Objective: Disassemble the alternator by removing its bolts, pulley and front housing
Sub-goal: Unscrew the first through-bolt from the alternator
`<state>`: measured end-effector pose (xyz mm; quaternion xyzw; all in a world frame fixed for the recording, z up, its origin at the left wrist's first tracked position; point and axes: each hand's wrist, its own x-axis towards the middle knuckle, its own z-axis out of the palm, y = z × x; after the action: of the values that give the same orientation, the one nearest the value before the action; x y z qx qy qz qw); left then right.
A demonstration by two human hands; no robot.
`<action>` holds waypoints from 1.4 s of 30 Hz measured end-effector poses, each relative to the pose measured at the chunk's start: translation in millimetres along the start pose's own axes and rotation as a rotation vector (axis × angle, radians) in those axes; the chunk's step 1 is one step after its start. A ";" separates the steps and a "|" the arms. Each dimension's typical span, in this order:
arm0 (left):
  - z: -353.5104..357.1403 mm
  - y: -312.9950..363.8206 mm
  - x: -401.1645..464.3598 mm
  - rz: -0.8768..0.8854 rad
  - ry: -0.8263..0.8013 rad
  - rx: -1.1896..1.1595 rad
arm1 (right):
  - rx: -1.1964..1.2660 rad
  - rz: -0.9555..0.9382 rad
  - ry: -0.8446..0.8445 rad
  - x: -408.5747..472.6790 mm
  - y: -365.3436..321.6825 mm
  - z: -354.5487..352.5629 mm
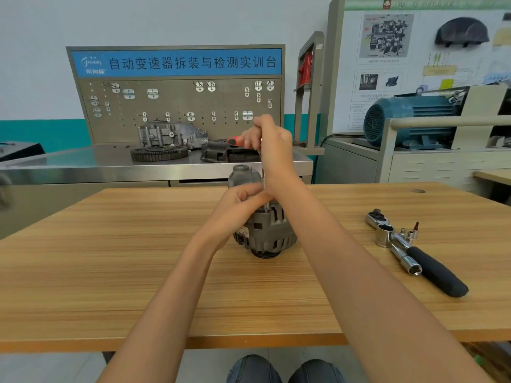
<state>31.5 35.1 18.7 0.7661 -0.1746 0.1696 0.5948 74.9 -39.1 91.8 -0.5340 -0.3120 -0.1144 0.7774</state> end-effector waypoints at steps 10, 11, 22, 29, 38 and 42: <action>-1.7 -3.4 2.3 -0.062 0.048 0.078 | -0.422 -0.384 0.333 -15.1 9.2 11.4; -1.5 -3.6 3.5 -0.065 0.047 0.078 | -0.370 -0.347 0.319 -13.8 8.2 11.5; -0.5 -1.3 1.8 -0.015 -0.013 0.026 | -0.134 -0.185 0.192 -9.1 8.6 0.0; -3.8 -4.8 1.9 -0.046 0.008 0.070 | -0.440 -0.388 0.294 -16.9 10.3 8.8; -0.6 -6.1 3.7 -0.069 0.072 0.105 | -0.563 -0.416 0.358 -17.2 9.2 13.0; -0.6 -1.8 1.3 -0.024 0.031 0.040 | -0.230 -0.187 0.206 -9.0 2.3 6.0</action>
<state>33.4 36.0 17.9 0.7771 -0.1527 0.1775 0.5842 66.8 -34.1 86.0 -0.5735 -0.2640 -0.2751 0.7251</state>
